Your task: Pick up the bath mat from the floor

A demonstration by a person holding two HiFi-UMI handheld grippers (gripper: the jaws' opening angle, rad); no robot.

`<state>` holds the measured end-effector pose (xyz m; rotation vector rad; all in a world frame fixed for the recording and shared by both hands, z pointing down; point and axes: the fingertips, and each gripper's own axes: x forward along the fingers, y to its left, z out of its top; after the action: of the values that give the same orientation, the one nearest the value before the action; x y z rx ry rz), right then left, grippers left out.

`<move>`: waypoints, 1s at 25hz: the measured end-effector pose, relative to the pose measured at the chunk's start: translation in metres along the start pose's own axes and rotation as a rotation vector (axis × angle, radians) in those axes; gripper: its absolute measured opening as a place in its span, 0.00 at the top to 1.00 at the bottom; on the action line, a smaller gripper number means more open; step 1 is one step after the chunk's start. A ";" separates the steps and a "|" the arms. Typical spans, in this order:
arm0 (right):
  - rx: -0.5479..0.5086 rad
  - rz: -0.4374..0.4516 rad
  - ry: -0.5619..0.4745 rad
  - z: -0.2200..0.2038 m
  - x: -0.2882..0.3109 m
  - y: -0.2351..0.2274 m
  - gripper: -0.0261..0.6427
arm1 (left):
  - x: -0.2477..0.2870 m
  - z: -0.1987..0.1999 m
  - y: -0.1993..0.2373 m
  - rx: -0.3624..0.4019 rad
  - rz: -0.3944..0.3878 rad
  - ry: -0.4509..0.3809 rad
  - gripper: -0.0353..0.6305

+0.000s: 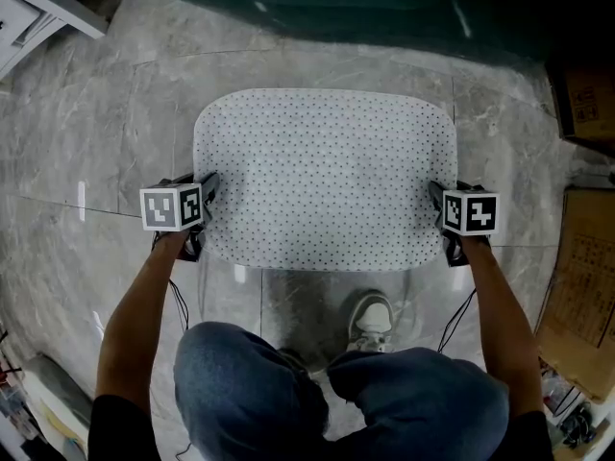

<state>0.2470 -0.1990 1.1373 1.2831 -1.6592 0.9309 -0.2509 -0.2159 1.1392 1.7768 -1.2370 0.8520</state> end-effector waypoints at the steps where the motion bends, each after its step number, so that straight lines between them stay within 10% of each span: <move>1: -0.003 0.000 -0.004 0.000 0.000 0.001 0.76 | 0.001 -0.001 -0.003 -0.013 -0.017 0.003 0.81; 13: 0.035 0.069 -0.011 0.003 -0.003 0.013 0.92 | 0.001 -0.001 -0.010 -0.139 -0.103 0.028 0.88; 25: 0.061 0.128 -0.073 0.029 -0.068 0.037 0.92 | -0.065 0.036 -0.049 -0.090 -0.122 -0.048 0.89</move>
<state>0.2159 -0.1925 1.0615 1.2762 -1.7992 1.0283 -0.2204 -0.2104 1.0554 1.7892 -1.1659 0.6771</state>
